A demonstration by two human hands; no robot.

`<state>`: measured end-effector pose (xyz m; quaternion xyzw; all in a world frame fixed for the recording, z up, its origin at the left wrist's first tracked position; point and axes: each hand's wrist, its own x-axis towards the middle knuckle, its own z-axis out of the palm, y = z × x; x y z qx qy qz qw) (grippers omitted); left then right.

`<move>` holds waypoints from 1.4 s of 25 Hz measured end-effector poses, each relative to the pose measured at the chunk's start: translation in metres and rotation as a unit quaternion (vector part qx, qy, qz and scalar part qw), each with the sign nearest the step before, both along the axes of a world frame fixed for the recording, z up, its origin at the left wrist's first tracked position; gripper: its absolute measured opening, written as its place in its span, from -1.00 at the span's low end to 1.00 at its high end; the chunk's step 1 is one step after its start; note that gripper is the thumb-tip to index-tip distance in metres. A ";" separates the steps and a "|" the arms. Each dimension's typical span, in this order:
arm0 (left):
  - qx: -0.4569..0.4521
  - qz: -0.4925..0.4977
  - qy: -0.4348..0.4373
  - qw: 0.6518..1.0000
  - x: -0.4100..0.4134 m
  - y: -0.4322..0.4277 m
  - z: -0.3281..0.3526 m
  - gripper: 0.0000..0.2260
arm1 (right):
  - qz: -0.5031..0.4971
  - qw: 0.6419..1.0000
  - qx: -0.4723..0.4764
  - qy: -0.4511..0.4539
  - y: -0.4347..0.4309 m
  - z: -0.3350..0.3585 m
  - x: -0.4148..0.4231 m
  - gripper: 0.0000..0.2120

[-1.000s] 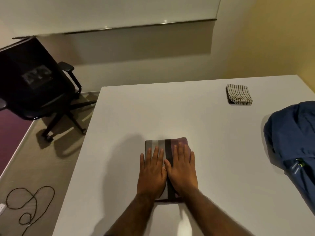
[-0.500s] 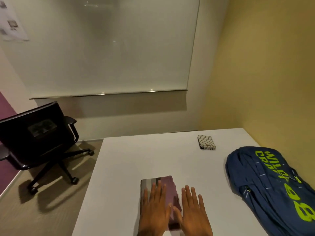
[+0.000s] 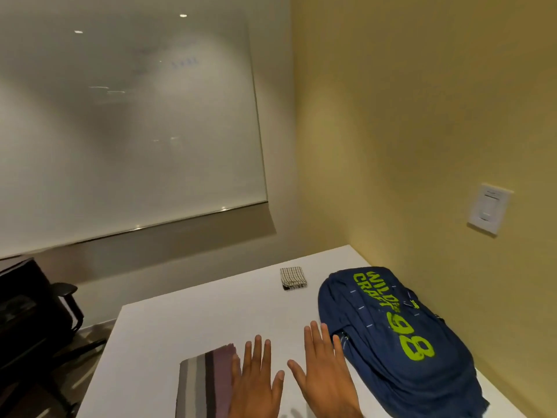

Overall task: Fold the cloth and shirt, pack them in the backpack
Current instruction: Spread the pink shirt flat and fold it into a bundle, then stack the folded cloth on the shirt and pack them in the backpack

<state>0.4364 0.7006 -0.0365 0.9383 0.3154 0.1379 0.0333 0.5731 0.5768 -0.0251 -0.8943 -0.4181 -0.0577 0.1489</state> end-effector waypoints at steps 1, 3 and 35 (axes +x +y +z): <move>0.013 -0.005 -0.003 1.000 0.010 -0.010 0.006 -0.31 | -0.005 1.000 0.017 -0.007 -0.012 0.002 0.008 -0.21; 0.034 -0.011 -0.003 0.999 0.028 -0.022 0.020 -0.30 | -0.023 0.998 0.053 -0.031 -0.035 0.009 0.026 -0.20; -0.053 -0.025 0.058 0.997 0.126 0.140 -0.017 -0.32 | 0.036 0.986 -0.161 -0.010 0.116 -0.032 0.142 -0.22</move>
